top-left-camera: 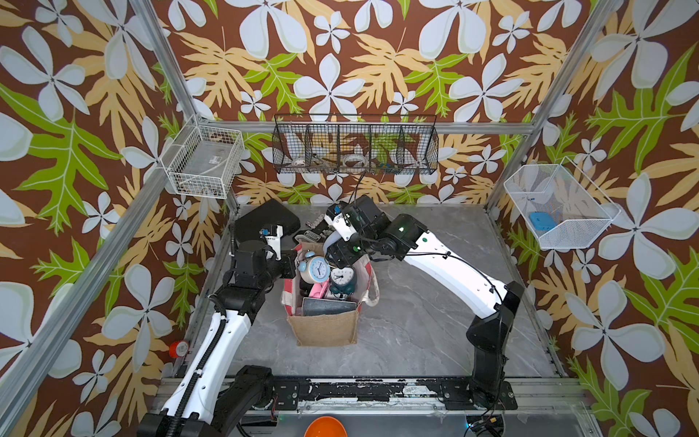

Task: Put the alarm clock into the canvas bag
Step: Place the alarm at the canvas bag.

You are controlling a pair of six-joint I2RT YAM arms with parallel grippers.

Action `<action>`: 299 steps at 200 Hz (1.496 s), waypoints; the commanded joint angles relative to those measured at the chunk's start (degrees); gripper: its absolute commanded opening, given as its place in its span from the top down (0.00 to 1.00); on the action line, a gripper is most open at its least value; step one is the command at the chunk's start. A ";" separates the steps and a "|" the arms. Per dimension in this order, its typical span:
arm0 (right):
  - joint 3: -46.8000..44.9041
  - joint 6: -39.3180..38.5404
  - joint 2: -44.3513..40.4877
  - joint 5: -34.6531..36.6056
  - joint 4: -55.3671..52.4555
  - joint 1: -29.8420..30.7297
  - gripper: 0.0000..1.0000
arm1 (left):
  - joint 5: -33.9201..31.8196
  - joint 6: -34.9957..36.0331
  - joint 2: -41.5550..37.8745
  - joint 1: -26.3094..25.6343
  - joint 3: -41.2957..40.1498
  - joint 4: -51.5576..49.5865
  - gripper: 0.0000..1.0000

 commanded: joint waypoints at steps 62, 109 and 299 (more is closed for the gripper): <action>0.45 -1.46 5.68 10.29 -5.33 1.44 0.34 | 0.28 -0.40 -0.49 0.09 0.72 5.72 1.00; 0.26 -1.48 9.00 12.93 -6.16 1.80 0.34 | 0.17 -0.31 -0.42 0.09 0.72 5.65 1.00; 9.92 -1.55 10.83 18.02 -14.21 6.44 0.03 | 0.08 -0.39 -0.58 0.09 0.72 5.63 1.00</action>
